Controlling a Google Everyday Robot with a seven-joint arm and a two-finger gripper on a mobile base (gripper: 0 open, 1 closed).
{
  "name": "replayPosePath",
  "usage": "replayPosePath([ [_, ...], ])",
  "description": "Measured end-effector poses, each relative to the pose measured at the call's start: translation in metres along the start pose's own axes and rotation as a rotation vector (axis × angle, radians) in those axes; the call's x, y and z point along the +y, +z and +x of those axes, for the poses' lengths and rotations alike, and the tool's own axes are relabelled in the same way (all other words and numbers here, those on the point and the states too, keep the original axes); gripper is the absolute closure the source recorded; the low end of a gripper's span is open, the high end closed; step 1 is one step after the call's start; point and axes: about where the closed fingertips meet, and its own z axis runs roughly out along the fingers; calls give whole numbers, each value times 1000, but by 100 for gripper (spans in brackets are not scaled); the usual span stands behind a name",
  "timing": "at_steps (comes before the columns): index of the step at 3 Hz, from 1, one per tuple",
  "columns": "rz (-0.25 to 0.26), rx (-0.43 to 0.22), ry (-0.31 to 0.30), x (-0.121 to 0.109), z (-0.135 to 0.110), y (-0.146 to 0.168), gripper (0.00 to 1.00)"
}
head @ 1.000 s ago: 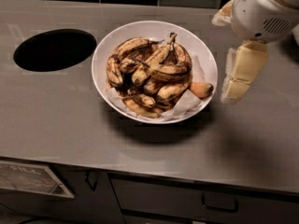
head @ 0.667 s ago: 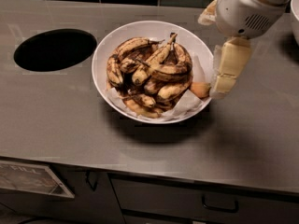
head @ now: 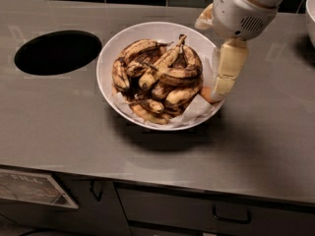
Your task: Pick banana from white bowl
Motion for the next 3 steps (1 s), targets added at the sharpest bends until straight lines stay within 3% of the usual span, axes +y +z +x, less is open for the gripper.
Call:
replayPosePath([
  [3,-33,-20,-38,-5,-12,17,0],
])
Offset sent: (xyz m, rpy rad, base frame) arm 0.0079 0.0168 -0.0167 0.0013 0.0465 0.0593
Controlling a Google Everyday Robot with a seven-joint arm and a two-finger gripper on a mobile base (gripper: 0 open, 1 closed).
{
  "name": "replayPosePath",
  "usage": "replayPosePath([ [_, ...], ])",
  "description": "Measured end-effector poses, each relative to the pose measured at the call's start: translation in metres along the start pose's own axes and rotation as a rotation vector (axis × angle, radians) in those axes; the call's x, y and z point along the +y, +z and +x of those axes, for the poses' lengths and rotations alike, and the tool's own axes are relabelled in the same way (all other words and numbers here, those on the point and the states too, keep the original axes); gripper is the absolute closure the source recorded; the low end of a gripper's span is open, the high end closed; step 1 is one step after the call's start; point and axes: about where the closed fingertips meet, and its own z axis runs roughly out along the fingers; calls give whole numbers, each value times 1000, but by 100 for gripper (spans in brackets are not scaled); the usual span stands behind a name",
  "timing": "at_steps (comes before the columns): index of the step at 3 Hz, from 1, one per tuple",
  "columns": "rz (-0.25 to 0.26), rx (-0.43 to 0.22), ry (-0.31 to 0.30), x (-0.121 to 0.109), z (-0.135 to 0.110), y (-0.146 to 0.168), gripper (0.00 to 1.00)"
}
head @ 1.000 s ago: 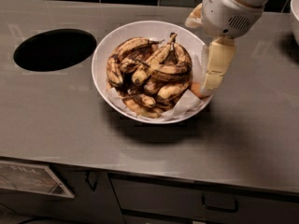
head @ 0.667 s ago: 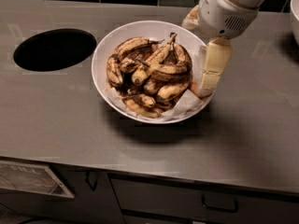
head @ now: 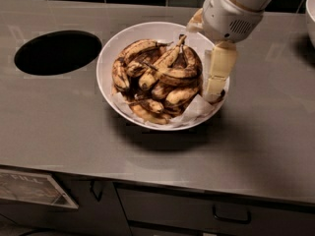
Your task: Pick banana from white bowl
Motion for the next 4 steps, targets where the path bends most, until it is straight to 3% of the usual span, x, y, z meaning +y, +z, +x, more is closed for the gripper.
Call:
replayPosePath([
  [2,-7,-30,-50,4,-8,9,5],
  [3,-12,-43,-53,9,-5,11,24],
  [4,-15,-48,-57,12,-4,12,33],
])
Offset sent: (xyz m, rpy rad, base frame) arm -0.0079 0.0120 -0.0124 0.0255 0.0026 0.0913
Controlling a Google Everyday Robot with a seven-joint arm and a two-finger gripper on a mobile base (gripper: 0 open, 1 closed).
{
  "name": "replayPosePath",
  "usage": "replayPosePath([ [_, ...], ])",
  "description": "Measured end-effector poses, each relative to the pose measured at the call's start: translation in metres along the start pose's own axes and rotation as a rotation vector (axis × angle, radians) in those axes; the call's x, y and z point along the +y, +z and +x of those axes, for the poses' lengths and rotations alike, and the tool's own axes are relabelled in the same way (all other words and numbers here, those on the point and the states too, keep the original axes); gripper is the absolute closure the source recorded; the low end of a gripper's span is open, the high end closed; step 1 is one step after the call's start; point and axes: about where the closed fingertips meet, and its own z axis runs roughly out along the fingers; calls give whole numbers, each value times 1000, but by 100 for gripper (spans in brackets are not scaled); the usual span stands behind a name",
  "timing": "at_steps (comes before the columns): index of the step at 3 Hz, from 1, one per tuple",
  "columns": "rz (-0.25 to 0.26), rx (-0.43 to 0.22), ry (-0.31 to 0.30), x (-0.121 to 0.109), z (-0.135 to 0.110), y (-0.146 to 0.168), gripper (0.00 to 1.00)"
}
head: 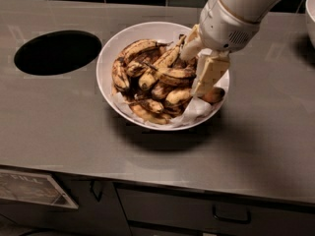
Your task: Pick banana from white bowl
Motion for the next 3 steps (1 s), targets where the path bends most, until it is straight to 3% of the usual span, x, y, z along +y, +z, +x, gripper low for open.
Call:
replayPosePath([
  [2,-5,0,-16,-1,-5,0,37],
  [3,-11,-3,-24,-2,-7,2,56],
])
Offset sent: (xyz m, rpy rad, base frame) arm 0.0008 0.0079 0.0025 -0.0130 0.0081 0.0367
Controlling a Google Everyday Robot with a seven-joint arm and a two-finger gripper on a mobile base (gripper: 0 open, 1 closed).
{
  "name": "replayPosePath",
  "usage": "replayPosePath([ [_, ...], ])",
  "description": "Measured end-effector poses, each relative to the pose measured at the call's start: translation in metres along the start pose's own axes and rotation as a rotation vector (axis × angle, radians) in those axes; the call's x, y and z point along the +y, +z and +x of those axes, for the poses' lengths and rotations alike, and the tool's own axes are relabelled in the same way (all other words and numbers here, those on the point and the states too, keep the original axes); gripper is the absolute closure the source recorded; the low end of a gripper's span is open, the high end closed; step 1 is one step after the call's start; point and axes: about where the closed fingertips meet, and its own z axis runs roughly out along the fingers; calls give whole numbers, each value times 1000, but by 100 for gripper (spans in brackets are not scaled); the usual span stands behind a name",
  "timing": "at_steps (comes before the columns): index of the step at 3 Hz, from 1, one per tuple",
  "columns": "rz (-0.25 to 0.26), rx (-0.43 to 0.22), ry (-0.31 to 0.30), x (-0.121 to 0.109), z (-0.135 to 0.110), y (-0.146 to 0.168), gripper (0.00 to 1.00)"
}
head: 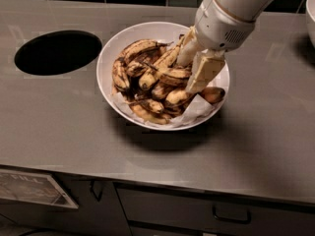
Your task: Pick banana from white bowl
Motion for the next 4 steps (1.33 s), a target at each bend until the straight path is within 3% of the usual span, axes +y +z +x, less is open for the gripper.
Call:
replayPosePath([
  [2,-5,-4,-4,0,-1,1,99],
  [4,48,15,-21,0,-16,-19,100],
])
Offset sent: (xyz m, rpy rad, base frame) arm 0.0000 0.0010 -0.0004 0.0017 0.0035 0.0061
